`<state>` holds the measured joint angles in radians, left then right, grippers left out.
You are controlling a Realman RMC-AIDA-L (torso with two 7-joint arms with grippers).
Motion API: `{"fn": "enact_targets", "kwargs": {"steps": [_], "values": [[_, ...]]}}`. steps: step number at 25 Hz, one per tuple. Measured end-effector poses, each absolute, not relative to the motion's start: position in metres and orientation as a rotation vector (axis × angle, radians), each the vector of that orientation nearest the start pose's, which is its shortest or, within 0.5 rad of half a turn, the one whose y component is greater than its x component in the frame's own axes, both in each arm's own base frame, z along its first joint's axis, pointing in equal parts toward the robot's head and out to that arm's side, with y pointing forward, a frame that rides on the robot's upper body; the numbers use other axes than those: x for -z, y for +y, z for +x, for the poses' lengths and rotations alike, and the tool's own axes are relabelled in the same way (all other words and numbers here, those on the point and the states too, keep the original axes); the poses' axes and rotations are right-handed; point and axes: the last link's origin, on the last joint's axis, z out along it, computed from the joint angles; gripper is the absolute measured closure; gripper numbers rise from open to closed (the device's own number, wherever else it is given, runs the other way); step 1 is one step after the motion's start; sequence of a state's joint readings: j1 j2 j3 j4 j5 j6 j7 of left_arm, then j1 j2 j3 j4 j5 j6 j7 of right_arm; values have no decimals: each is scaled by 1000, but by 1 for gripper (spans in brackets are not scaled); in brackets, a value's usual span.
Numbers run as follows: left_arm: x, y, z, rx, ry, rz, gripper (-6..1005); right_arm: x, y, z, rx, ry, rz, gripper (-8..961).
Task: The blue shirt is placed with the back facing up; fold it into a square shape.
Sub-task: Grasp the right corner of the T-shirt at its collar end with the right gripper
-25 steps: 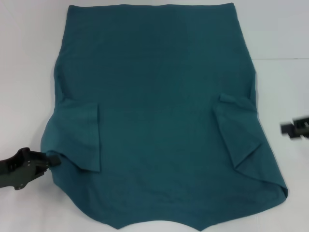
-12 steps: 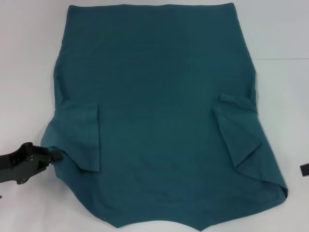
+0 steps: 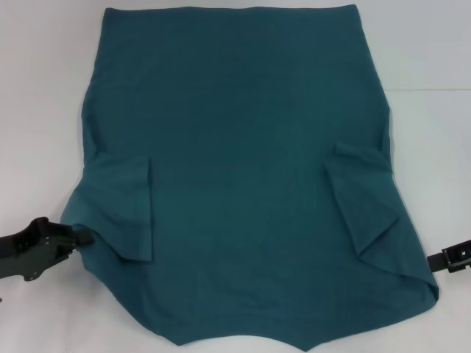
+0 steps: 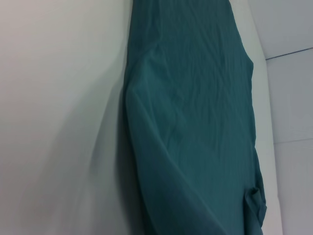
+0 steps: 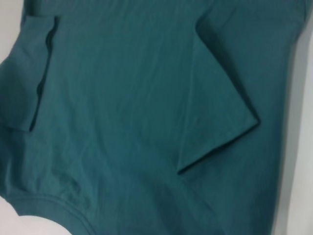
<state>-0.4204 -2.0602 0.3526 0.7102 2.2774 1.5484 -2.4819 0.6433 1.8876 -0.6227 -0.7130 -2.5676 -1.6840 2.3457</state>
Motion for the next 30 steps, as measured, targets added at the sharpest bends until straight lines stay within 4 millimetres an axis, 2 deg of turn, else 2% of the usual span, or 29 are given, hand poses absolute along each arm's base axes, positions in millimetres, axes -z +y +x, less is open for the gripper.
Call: {"fn": "enact_targets", "kwargs": {"steps": [6, 14, 30], "values": [[-38, 293, -346, -912, 2511, 2020, 979, -73, 337, 312, 58, 1812, -2371, 415], [-37, 292, -347, -914, 2517, 2014, 979, -73, 336, 315, 86, 1824, -2352, 282], [-37, 291, -348, -922, 2522, 2005, 979, -51, 340, 312, 155, 1783, -2367, 301]]}}
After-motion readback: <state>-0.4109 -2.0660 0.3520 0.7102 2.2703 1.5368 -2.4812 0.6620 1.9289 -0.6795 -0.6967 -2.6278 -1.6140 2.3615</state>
